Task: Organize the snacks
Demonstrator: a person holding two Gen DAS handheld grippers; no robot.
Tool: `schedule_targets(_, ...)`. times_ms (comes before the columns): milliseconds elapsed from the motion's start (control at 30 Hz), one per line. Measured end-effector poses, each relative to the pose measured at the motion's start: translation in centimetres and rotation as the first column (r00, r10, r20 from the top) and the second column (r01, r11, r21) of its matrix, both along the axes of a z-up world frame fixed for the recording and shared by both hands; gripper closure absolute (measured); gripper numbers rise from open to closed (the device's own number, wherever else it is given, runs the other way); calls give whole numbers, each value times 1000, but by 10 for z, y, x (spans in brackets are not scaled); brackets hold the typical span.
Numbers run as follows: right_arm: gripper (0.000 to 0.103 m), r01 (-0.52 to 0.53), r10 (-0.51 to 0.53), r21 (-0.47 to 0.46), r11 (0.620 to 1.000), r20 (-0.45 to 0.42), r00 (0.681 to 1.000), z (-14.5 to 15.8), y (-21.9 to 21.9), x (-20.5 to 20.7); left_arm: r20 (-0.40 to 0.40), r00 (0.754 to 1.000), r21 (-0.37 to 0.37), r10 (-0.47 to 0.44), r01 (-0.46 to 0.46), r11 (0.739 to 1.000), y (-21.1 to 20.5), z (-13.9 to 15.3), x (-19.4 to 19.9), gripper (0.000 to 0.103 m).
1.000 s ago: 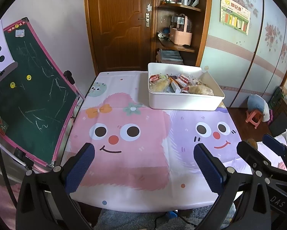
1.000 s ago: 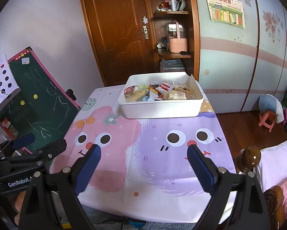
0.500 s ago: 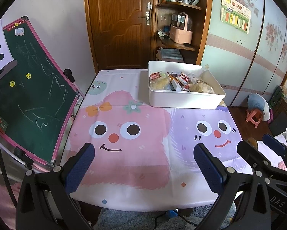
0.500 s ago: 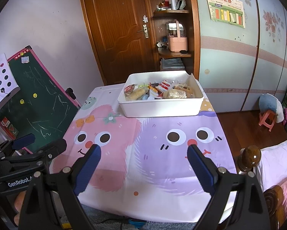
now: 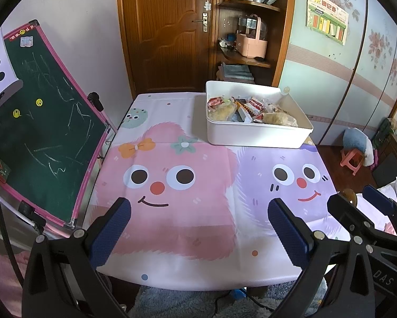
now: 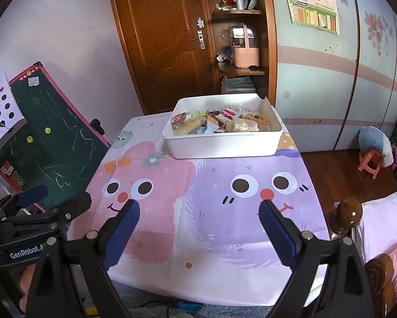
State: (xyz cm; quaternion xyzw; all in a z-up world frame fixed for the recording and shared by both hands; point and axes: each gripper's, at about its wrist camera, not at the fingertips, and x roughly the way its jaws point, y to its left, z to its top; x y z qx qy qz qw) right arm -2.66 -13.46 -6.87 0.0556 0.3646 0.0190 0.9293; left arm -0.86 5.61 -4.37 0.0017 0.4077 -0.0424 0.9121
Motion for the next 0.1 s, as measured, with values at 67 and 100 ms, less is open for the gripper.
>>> schedule_targets(67,11,1,-1,1,1000,-2,1000,-1,0,0,-1,1000,1,0,0,1000,0,0,0,0)
schedule_targets(100,11,0,0,1,1000,-3,1000,-1,0,0,-2,1000,1,-1,1,1000,0,0,0,0)
